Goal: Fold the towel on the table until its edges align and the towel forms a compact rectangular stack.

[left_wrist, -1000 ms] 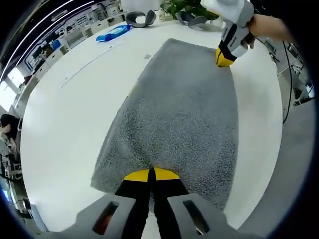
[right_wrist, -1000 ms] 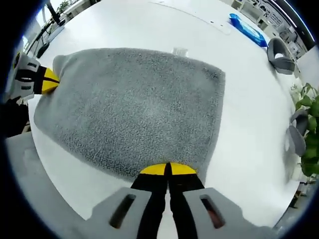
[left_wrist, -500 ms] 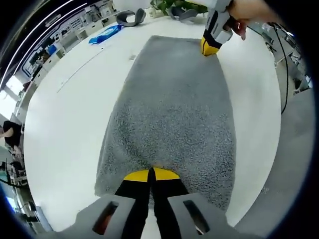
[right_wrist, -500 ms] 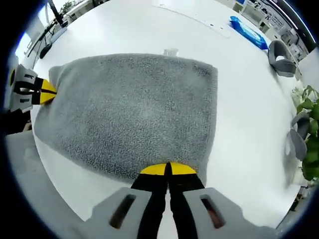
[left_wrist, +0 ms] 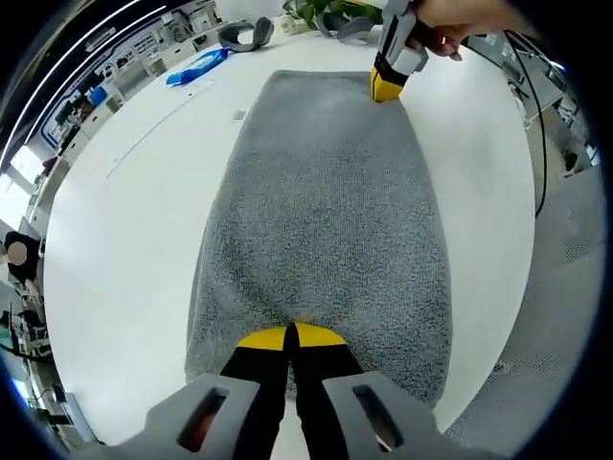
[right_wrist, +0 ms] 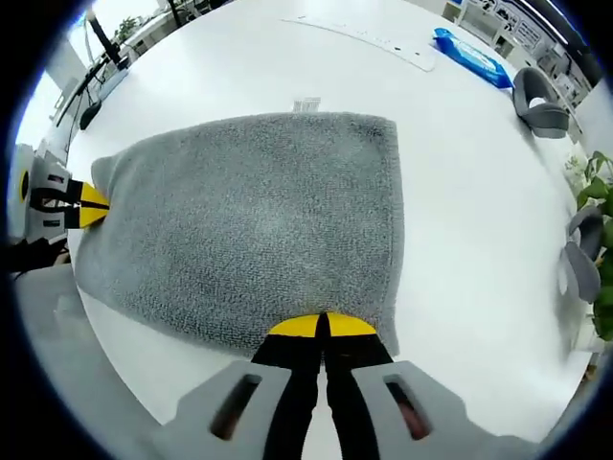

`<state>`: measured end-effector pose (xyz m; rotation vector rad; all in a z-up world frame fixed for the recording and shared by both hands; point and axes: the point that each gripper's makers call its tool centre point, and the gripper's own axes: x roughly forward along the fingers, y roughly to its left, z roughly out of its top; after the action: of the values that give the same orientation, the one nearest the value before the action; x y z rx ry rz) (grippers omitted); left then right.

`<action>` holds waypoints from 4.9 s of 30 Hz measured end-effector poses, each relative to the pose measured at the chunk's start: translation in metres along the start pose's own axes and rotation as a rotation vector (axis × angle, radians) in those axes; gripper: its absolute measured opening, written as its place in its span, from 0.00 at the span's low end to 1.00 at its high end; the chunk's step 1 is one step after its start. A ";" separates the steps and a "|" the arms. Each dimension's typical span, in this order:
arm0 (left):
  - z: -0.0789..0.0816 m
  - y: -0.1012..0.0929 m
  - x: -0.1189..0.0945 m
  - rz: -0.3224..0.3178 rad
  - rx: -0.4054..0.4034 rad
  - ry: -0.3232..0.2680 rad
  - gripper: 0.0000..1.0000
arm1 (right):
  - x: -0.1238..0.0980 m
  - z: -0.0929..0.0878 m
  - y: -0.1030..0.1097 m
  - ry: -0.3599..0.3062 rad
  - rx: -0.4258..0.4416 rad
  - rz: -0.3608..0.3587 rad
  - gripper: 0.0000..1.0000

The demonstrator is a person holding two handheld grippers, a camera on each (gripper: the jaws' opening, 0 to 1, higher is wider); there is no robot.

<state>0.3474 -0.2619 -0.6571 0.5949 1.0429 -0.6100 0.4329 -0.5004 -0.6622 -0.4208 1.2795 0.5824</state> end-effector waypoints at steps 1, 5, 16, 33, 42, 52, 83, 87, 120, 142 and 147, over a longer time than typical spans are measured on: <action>0.000 0.000 0.000 0.000 0.000 0.000 0.01 | 0.000 0.000 0.000 -0.005 0.007 0.008 0.00; 0.000 0.000 0.000 0.001 0.001 0.002 0.01 | 0.001 0.000 0.001 -0.007 0.005 0.021 0.00; -0.001 -0.010 -0.001 -0.014 0.000 0.015 0.01 | 0.002 0.005 -0.002 -0.007 -0.015 0.004 0.00; 0.000 -0.021 -0.004 -0.024 -0.028 -0.002 0.01 | 0.003 0.015 -0.009 -0.044 0.000 0.006 0.00; 0.000 -0.022 -0.004 -0.021 -0.032 -0.003 0.01 | 0.004 0.018 -0.010 -0.053 -0.004 0.008 0.00; 0.002 -0.031 -0.004 -0.020 -0.028 -0.003 0.01 | 0.006 0.024 -0.014 -0.049 -0.035 -0.008 0.00; 0.008 -0.065 -0.007 -0.073 0.012 -0.009 0.01 | 0.010 0.039 -0.023 -0.057 -0.086 -0.013 0.00; 0.010 -0.071 -0.008 -0.084 0.024 -0.008 0.01 | 0.010 0.041 -0.022 -0.048 -0.105 -0.020 0.00; 0.028 -0.108 -0.008 -0.164 0.063 -0.056 0.01 | 0.014 0.063 -0.033 -0.054 -0.141 -0.050 0.00; 0.042 -0.123 -0.005 -0.197 0.082 -0.090 0.01 | 0.017 0.075 -0.037 -0.068 -0.158 -0.060 0.00; 0.045 -0.125 -0.004 -0.204 0.082 -0.099 0.01 | 0.018 0.078 -0.039 -0.068 -0.167 -0.066 0.00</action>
<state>0.2843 -0.3790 -0.6562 0.5280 0.9953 -0.8561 0.5201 -0.4812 -0.6616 -0.5753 1.1522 0.6447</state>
